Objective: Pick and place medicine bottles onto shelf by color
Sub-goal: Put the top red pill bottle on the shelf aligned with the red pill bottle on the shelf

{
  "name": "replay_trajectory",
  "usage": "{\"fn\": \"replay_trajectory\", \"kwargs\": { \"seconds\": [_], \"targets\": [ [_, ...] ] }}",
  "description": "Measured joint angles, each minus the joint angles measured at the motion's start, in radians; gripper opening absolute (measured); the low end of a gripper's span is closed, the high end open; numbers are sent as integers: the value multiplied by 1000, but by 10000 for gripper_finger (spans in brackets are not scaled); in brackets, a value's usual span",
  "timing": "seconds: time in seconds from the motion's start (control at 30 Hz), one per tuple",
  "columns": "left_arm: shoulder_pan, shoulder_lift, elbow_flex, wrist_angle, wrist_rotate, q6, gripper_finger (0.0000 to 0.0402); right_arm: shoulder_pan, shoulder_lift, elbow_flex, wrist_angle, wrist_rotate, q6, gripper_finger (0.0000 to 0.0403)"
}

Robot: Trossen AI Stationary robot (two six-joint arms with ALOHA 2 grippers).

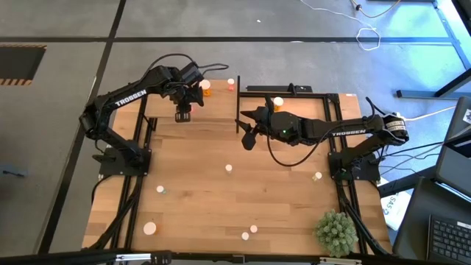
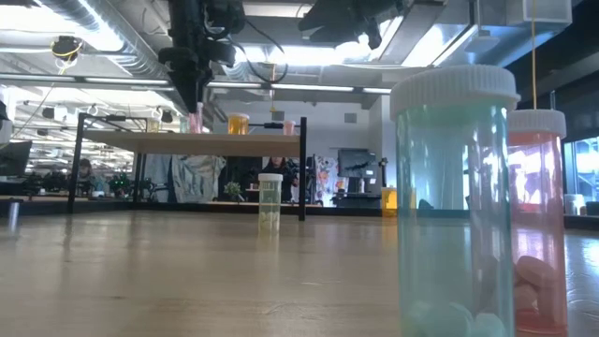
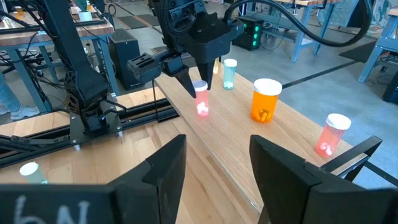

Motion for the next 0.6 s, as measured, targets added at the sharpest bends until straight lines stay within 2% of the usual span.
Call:
{"fn": "replay_trajectory", "kwargs": {
  "seconds": [0.6],
  "targets": [
    [0,0,0,-14,-1,-3,129,0,0,0,0,0,0,179]
  ]
}}
